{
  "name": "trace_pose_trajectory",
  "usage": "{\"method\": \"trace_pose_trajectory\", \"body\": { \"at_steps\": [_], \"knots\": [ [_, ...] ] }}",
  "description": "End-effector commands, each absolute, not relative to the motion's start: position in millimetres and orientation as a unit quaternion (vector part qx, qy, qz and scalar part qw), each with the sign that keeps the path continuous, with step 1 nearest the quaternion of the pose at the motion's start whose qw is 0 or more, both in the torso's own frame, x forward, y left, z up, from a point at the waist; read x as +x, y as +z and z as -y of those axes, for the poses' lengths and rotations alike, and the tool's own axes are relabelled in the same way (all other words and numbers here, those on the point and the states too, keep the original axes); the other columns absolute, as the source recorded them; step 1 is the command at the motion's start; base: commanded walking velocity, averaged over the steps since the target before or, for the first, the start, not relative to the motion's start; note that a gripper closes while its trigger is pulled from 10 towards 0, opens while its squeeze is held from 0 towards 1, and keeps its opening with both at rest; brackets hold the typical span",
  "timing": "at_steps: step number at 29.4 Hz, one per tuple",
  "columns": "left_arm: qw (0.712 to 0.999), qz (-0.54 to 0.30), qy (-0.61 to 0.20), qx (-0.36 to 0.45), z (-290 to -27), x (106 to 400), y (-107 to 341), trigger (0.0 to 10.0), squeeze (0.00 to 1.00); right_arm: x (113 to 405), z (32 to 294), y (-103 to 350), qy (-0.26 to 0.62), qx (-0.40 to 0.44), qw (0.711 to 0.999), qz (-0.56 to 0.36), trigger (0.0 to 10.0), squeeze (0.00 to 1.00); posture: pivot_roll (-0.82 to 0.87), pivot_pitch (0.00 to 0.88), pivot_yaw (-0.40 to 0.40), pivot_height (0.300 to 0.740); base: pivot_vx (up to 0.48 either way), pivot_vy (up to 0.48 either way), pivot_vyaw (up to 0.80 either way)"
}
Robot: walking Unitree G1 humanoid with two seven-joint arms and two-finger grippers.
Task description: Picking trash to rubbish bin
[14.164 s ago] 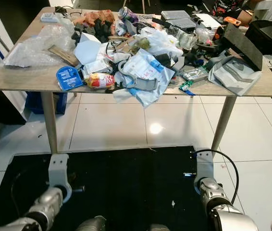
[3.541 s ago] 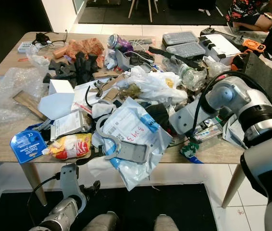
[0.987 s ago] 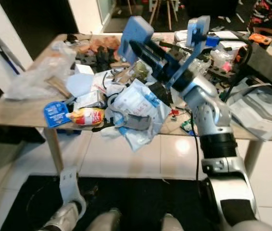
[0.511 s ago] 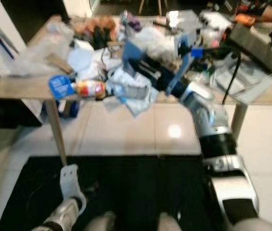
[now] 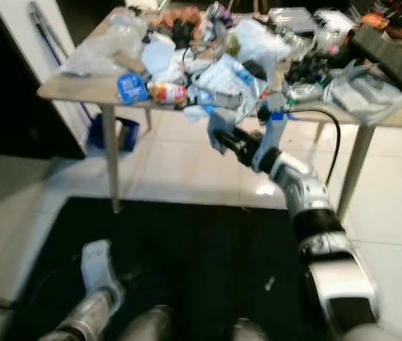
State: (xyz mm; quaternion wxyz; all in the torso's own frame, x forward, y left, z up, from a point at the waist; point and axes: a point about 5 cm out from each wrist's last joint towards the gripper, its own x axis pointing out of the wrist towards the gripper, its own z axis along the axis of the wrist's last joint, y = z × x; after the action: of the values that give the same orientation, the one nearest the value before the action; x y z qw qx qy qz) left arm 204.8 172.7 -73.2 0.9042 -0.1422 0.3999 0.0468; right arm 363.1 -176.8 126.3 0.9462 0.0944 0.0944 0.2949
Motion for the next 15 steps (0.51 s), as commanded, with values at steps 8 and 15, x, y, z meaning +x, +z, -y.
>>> {"method": "trace_pose_trajectory", "body": {
  "at_steps": [8,15],
  "knots": [
    [0.903,-0.406,0.036,-0.137,-170,204,-74,10.0,0.00,333,209,57,0.157,0.112,0.958,-0.212,10.0,0.00,-0.01,0.072,-0.004,0.740,0.000,0.000,-0.75],
    [0.901,-0.413,0.034,-0.128,-171,203,-75,10.0,0.00,298,227,12,0.067,0.129,0.946,-0.291,10.0,0.00,-0.01,0.067,-0.004,0.740,0.000,0.000,-0.77]
  ]
}}
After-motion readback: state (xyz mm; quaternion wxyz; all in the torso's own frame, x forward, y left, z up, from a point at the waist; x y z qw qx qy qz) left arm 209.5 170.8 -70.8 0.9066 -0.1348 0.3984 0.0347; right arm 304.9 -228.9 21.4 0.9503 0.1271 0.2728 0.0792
